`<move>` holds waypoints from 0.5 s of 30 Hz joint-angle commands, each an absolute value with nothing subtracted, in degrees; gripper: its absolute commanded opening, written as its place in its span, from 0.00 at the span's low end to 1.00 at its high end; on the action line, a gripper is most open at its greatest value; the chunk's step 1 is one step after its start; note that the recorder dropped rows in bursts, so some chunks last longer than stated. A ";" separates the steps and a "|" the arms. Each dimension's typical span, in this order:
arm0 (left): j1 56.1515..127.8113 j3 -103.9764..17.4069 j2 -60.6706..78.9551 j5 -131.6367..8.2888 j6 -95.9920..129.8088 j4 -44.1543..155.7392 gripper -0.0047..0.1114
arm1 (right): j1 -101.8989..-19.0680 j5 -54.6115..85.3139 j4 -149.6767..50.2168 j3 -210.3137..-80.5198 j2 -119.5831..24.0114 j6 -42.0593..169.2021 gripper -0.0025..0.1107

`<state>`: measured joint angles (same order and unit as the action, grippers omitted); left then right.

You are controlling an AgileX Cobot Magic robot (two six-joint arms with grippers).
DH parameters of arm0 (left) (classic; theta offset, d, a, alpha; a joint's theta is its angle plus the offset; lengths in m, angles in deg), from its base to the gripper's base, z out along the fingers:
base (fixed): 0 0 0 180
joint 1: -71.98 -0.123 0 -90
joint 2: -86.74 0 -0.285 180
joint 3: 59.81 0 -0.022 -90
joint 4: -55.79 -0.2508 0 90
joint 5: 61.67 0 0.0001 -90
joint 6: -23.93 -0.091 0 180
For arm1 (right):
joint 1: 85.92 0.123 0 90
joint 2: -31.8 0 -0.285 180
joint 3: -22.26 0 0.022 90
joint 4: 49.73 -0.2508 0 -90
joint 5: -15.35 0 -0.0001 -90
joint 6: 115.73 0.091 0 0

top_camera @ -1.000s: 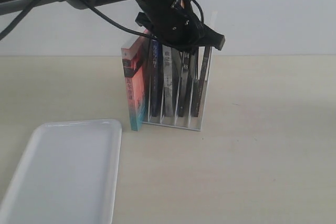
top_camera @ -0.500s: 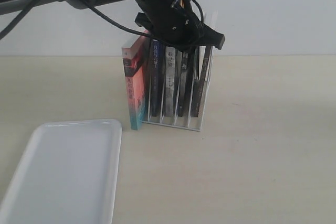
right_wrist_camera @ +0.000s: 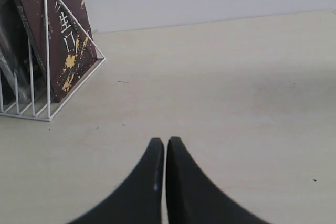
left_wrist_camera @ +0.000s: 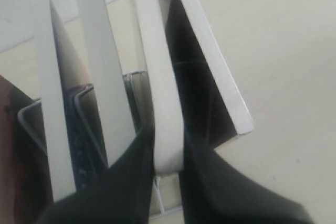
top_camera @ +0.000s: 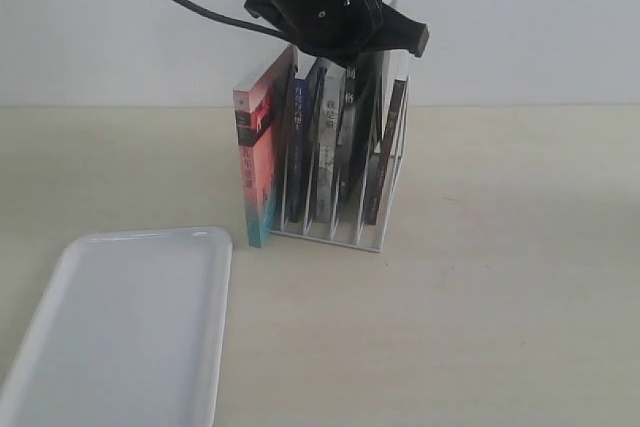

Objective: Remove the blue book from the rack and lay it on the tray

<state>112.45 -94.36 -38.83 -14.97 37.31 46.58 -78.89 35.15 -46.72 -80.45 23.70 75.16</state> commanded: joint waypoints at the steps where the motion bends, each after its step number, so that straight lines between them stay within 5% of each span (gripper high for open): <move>1: 112.52 -94.66 -37.13 -15.49 37.64 45.71 0.08 | -78.95 34.46 -46.46 -80.52 24.01 74.81 0.03; 15: 112.52 -94.66 -34.03 -15.36 37.64 45.61 0.08 | -78.95 34.46 -46.46 -80.52 24.01 74.81 0.03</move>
